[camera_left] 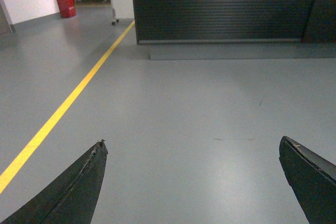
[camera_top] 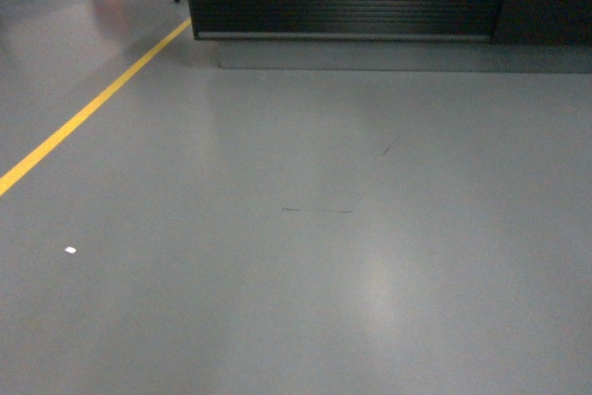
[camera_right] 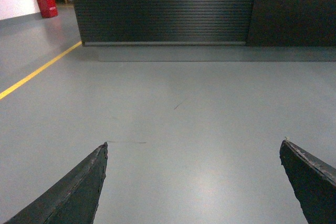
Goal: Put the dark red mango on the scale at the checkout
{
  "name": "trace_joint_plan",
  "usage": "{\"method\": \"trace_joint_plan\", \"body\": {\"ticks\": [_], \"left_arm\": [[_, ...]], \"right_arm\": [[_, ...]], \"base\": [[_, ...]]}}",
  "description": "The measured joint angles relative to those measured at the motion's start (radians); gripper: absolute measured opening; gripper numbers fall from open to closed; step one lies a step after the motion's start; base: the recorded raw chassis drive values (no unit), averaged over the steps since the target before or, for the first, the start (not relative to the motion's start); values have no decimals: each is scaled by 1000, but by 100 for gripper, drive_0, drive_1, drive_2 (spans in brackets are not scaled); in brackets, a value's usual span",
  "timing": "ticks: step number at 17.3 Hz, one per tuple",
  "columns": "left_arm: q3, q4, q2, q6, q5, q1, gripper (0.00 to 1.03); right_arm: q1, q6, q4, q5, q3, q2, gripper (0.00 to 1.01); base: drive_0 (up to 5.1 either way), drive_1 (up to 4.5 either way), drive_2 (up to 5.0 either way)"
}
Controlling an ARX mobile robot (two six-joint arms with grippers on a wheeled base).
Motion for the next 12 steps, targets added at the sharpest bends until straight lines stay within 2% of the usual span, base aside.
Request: {"method": "trace_joint_plan", "body": {"ticks": [12], "left_arm": [[0, 2, 0, 0, 0, 0, 98]], "right_arm": [[0, 0, 0, 1, 0, 0, 98]], "base": [[1, 431, -430]]}}
